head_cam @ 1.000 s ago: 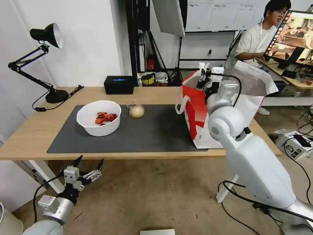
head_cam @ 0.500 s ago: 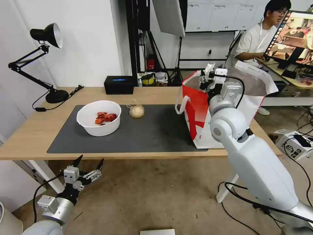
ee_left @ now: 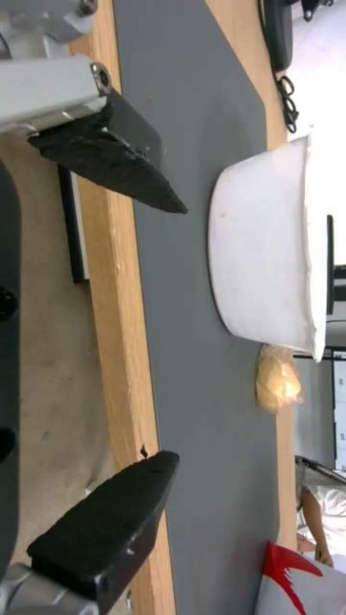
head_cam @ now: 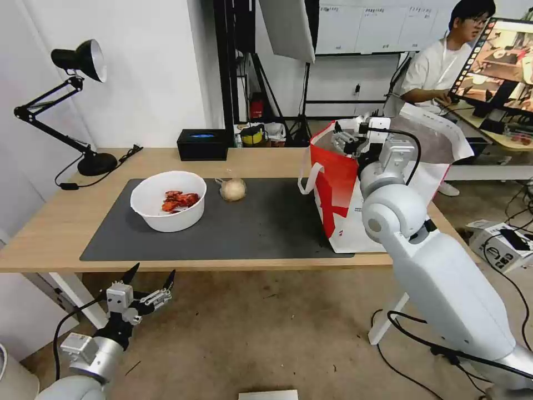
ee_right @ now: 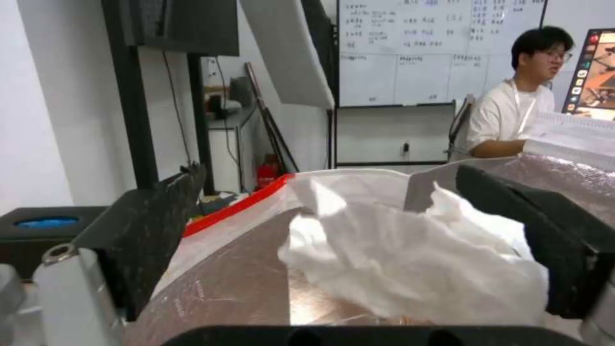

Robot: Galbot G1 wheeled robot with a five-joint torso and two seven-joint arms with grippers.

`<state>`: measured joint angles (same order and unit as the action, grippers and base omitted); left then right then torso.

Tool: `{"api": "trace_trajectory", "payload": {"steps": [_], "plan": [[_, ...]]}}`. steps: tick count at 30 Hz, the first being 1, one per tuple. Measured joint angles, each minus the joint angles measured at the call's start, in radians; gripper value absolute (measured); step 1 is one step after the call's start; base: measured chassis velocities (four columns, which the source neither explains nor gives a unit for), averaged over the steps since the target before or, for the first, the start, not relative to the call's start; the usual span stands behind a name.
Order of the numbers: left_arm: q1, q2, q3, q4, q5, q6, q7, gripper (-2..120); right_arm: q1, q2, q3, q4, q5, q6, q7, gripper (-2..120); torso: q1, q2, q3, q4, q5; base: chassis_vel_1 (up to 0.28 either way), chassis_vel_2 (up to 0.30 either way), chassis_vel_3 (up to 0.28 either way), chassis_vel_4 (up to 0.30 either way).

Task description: Pick up the trash from the table and place it into the takeout bag.

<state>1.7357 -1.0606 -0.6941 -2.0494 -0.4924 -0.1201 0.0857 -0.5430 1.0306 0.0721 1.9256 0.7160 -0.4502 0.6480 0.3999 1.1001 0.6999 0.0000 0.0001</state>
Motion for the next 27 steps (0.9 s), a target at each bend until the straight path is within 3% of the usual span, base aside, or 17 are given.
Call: {"api": "trace_trajectory", "payload": {"steps": [27], "plan": [[0.014, 0.004, -0.012, -0.02, 0.0, 0.0, 0.0, 100, 0.008, -0.026, 0.0, 0.014, 0.017, -0.02, -0.009, 100, 0.0, 0.0, 0.0, -0.0001, -0.0001, 0.0, 0.0, 0.0, 0.0]]}}
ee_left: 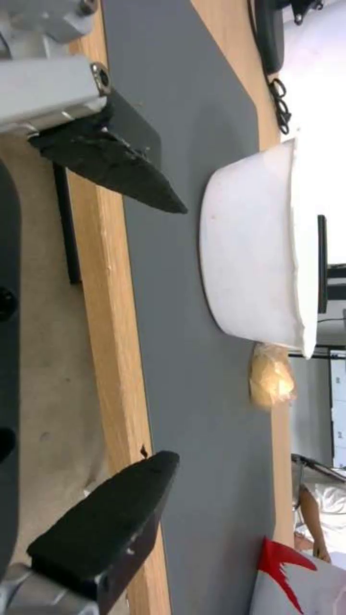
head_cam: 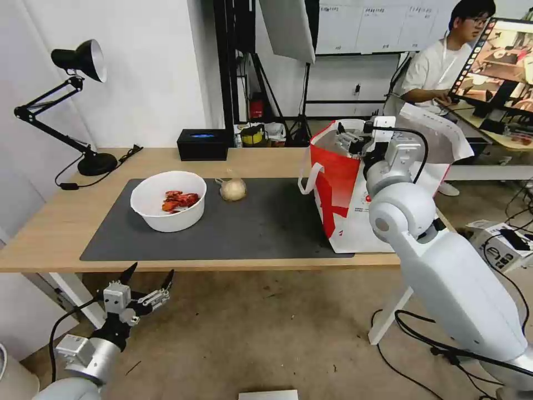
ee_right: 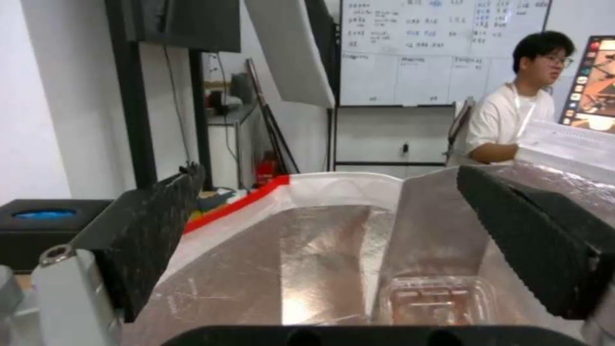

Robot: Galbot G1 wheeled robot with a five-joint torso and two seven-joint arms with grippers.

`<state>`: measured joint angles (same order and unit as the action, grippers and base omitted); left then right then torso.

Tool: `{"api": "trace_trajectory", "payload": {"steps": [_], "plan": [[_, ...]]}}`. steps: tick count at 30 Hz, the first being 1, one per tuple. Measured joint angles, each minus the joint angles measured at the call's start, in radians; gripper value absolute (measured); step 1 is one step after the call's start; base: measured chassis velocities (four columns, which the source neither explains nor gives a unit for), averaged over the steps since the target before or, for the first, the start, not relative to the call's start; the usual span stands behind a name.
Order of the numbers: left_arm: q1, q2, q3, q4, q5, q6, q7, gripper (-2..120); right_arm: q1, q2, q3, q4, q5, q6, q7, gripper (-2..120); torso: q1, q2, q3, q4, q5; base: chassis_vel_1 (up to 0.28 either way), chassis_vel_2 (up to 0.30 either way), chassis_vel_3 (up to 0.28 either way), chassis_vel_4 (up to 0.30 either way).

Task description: Pick up the trash from the table and place it into the takeout bag.

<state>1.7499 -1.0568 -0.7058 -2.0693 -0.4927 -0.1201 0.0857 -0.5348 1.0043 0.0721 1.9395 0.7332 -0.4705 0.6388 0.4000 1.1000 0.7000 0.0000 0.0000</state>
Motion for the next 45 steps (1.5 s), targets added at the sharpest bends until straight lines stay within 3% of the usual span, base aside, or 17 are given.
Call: {"api": "trace_trajectory", "payload": {"steps": [10, 21, 27, 38, 45], "plan": [[-0.001, 0.0, 0.0, 0.0, -0.001, 0.0, 0.0, 100, 0.024, 0.013, -0.028, 0.023, 0.058, 0.026, -0.054, 100, 0.0, 0.0, 0.0, 0.0, 0.0, 0.0, 0.0, 0.0, 0.0], [0.001, -0.006, -0.012, 0.001, -0.002, 0.0, 0.0, 100, -0.009, 0.009, -0.108, 0.102, 0.128, 0.05, -0.221, 100, 0.0, 0.0, 0.0, 0.0001, -0.0001, 0.0, 0.0, 0.0, 0.0], [0.006, -0.008, -0.02, 0.0, -0.002, -0.001, 0.0, 100, -0.052, -0.009, -0.127, 0.141, 0.128, 0.037, -0.253, 100, 0.0, 0.0, 0.0, 0.0002, -0.0001, 0.0, 0.0, 0.0, 0.0], [0.012, -0.016, -0.025, -0.005, -0.002, -0.002, 0.001, 100, -0.331, -0.092, -0.072, 0.276, 0.027, 0.044, -0.333, 100, 0.0, 0.0, 0.0, -0.0001, 0.0001, 0.0, 0.0, 0.0, 0.0], [0.013, -0.03, -0.016, -0.007, 0.003, -0.004, 0.002, 100, -0.473, -0.118, -0.029, 0.327, -0.037, 0.092, -0.311, 100, 0.0, 0.0, 0.0, 0.0001, -0.0001, 0.0, 0.0, 0.0, 0.0]]}}
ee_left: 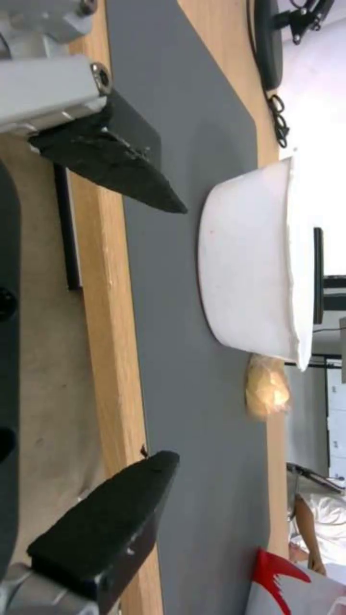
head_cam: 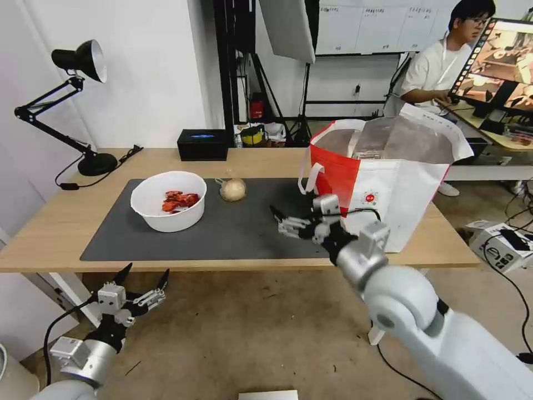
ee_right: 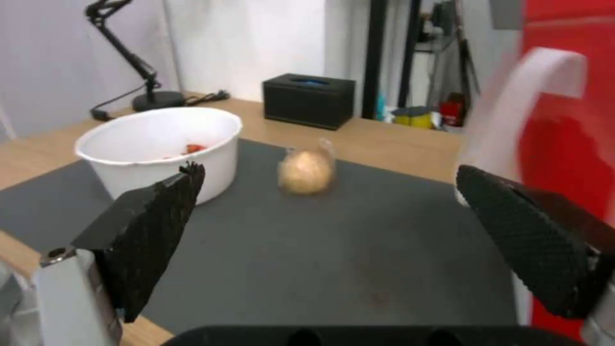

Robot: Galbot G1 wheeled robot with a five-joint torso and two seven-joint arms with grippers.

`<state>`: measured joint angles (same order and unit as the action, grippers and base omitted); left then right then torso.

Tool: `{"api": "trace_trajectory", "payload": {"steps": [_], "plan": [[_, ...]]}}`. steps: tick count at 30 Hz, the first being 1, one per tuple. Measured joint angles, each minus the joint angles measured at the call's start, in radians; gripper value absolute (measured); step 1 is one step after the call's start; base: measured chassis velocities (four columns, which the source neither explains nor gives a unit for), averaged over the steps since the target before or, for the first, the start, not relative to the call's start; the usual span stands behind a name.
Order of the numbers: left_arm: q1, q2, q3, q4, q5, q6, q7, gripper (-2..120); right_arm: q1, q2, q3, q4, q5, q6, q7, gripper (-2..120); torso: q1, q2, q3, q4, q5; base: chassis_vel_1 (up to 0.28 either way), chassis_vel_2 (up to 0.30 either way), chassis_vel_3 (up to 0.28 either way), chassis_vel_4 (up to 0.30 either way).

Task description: Pick up the trash from the table and place it into the takeout bag.

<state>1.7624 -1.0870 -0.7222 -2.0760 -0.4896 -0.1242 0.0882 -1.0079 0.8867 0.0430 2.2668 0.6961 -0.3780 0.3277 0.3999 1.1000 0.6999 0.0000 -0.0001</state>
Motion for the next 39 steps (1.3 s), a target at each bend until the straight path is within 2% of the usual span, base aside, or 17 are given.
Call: {"api": "trace_trajectory", "payload": {"steps": [8, 10, 13, 16, 20, 25, 39], "plan": [[-0.002, -0.005, 0.011, 0.003, 0.005, -0.002, 0.002, 100, -0.213, 0.03, 0.068, 0.0, -0.107, 0.078, 0.043, 100, 0.0, 0.0, 0.0, -0.0001, 0.0001, 0.0, 0.0, 0.0, 0.0], [-0.002, -0.005, 0.013, 0.004, 0.005, -0.002, 0.003, 100, -0.285, 0.057, 0.08, -0.011, -0.164, 0.113, 0.061, 100, 0.0, 0.0, 0.0, -0.0001, 0.0001, 0.0, 0.0, 0.0, 0.0], [-0.002, -0.004, 0.013, 0.004, 0.005, -0.002, 0.003, 100, -0.311, 0.071, 0.083, -0.018, -0.189, 0.132, 0.069, 100, 0.0, 0.0, 0.0, 0.0, 0.0, 0.0, 0.0, 0.0, 0.0], [0.0, -0.004, 0.013, 0.008, 0.006, -0.002, 0.003, 100, -0.399, 0.126, 0.085, -0.063, -0.29, 0.213, 0.082, 100, 0.0, 0.0, 0.0, -0.0002, 0.0, 0.0, 0.0, 0.0, 0.0], [0.003, -0.006, 0.013, 0.013, 0.006, -0.003, 0.004, 100, -0.446, 0.157, 0.078, -0.098, -0.344, 0.265, 0.089, 100, 0.0, 0.0, 0.0, -0.0001, 0.0001, 0.0, 0.0, 0.0, 0.0], [0.006, -0.007, 0.013, 0.014, 0.006, -0.003, 0.005, 100, -0.483, 0.168, 0.062, -0.111, -0.373, 0.286, 0.1, 100, 0.0, 0.0, 0.0, -0.0001, 0.0, 0.0, 0.0, 0.0, 0.0], [0.008, -0.007, 0.015, 0.02, 0.012, -0.004, 0.008, 100, -0.491, 0.175, 0.053, -0.121, -0.384, 0.29, 0.116, 100, 0.0, 0.0, 0.0, 0.0, 0.0001, 0.0, 0.0, 0.0, 0.0]]}}
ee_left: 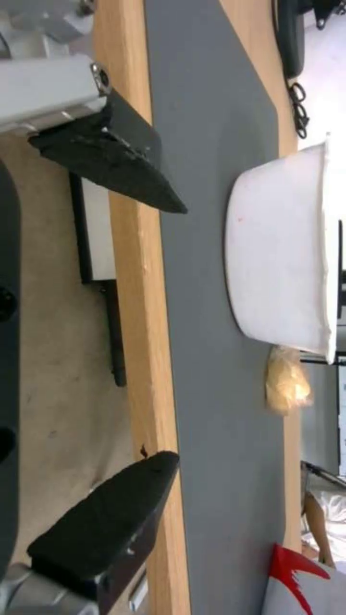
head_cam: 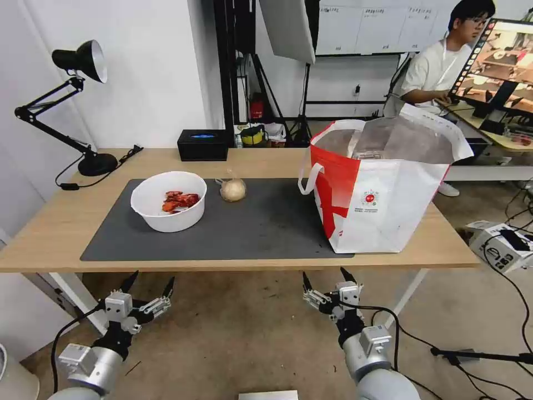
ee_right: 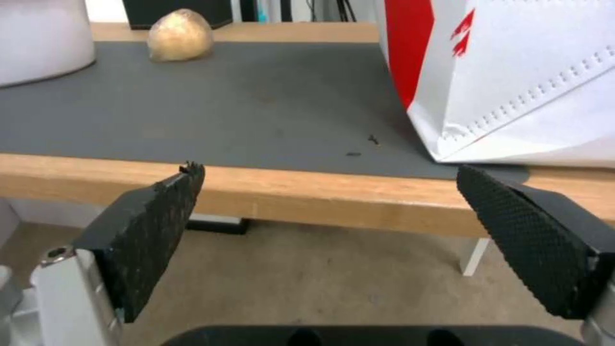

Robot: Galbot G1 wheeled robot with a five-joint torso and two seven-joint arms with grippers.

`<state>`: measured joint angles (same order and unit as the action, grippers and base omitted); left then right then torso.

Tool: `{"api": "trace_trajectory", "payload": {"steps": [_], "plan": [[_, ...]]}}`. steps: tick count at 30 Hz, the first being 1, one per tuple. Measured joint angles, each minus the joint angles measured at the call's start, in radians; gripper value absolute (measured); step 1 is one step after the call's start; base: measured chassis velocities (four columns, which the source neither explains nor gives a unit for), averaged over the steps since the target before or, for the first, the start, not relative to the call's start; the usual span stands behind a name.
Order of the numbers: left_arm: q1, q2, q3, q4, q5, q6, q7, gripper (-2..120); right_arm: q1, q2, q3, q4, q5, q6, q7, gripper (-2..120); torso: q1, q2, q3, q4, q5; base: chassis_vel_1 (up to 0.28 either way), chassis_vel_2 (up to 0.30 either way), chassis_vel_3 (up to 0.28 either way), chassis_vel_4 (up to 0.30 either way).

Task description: Pick up the trash from the table and place it into the takeout bag.

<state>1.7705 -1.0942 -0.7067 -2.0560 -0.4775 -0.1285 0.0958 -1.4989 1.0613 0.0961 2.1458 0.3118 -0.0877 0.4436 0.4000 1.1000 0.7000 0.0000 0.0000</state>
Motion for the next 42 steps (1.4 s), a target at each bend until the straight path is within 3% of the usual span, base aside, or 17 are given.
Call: {"api": "trace_trajectory", "payload": {"steps": [28, 42], "plan": [[0.003, -0.017, -0.001, 0.008, 0.007, -0.008, 0.002, 100, 0.033, -0.003, -0.025, 0.013, 0.021, -0.011, 0.002, 100, 0.0, 0.0, 0.0, -0.0001, 0.0, 0.0, 0.0, 0.0, 0.0], [-0.006, -0.008, 0.005, 0.006, 0.009, -0.009, 0.002, 100, 0.315, -0.047, -0.136, -0.018, 0.199, -0.026, -0.091, 100, 0.0, 0.0, 0.0, -0.0002, 0.0001, 0.0, 0.0, 0.0, 0.0]]}}
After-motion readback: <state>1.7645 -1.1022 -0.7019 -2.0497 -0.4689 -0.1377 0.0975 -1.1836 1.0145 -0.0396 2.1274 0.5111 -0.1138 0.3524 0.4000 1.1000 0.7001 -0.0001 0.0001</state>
